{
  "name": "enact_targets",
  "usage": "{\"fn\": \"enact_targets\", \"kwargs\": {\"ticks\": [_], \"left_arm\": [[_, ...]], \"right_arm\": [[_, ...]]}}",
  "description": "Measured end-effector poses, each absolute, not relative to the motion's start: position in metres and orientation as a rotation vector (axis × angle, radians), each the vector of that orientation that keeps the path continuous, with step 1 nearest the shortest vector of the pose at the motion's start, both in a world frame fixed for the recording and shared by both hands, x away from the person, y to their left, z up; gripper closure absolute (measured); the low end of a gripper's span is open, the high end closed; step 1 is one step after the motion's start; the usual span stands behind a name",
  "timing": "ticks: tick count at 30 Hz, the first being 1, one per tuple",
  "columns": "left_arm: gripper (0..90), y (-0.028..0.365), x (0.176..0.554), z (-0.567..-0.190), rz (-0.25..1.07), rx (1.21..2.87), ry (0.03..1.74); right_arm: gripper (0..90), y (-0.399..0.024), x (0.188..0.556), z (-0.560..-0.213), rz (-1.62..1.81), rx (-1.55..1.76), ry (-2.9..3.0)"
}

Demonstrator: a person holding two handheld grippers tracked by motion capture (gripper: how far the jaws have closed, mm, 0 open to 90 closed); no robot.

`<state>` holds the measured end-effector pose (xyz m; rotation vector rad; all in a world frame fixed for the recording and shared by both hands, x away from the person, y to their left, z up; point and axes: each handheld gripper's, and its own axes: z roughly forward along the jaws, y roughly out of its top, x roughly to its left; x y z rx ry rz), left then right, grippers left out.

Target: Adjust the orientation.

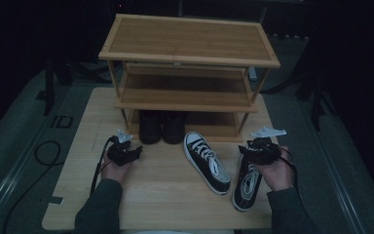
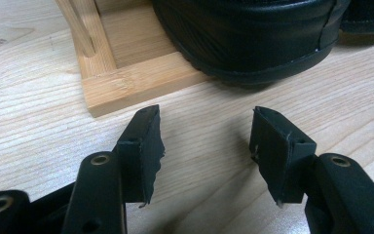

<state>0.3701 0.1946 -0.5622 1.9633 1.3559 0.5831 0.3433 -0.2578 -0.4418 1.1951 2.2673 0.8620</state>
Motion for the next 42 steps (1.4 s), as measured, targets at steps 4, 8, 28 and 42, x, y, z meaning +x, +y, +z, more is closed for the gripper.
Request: {"fn": "enact_targets", "kwargs": {"ticks": [4,8,28,42], "left_arm": [[45.7,0.195,0.370,-0.562,0.583,1.963,1.356],[45.6,0.195,0.370,-0.562,0.583,1.963,1.356],[45.5,0.195,0.370,-0.562,0.583,1.963,1.355],[45.1,0.194,0.370,-0.562,0.582,1.965,1.353]], "right_arm": [[58.5,-0.251,0.343,-0.439,0.844,1.174,2.295],[58.4,-0.245,0.344,-0.438,0.831,1.155,2.317],[64.2,-0.204,0.337,-0.450,0.712,1.020,2.513],[74.3,-0.180,0.343,-0.470,0.577,0.977,2.601]]}}
